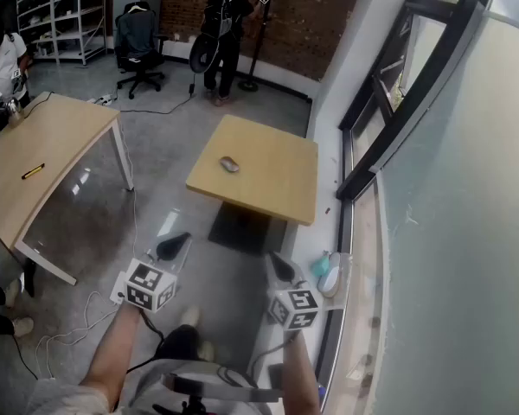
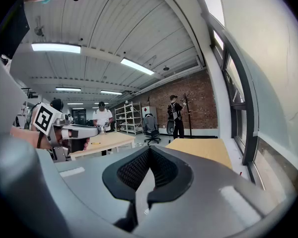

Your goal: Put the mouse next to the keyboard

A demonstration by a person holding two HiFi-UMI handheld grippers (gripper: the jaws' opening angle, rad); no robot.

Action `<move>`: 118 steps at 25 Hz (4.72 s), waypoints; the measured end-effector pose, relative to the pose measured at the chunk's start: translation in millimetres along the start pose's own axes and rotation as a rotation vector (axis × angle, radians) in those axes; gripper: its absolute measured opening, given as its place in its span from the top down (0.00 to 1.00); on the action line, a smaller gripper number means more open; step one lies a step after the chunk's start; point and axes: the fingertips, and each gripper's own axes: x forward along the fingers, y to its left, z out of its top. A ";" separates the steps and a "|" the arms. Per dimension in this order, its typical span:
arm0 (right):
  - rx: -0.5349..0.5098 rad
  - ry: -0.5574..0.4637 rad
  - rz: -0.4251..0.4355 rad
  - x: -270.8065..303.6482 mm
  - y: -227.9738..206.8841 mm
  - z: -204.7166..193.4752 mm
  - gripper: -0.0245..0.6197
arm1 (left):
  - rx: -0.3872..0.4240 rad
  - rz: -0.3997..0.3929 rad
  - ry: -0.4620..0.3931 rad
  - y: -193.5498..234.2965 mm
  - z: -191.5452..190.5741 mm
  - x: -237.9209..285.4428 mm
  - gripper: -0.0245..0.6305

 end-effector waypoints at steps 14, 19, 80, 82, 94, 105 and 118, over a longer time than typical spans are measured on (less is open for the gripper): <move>0.036 -0.021 0.020 7.7 4.9 6.2 0.94 | -0.006 0.015 -0.005 8.3 1.0 -0.4 0.96; 0.010 -0.004 0.022 16.7 -1.1 4.2 0.94 | -0.008 0.027 -0.002 9.7 -0.1 7.3 0.96; 0.009 0.143 -0.045 396.6 -127.8 33.0 0.94 | -0.085 -0.073 0.106 271.1 -16.7 330.6 0.96; 0.011 0.151 -0.049 404.5 -133.3 30.0 0.94 | -0.088 -0.075 0.109 275.1 -17.9 338.6 0.96; -0.014 0.207 0.007 460.5 -155.1 -0.9 0.94 | -0.114 -0.048 0.147 295.5 -47.4 385.9 0.96; 0.000 0.272 0.043 505.3 -179.9 -55.5 0.94 | -0.145 -0.027 0.211 304.7 -103.2 420.4 0.96; 0.023 0.264 0.074 539.7 -200.3 -85.4 0.94 | -0.177 -0.008 0.241 310.3 -149.1 442.7 0.96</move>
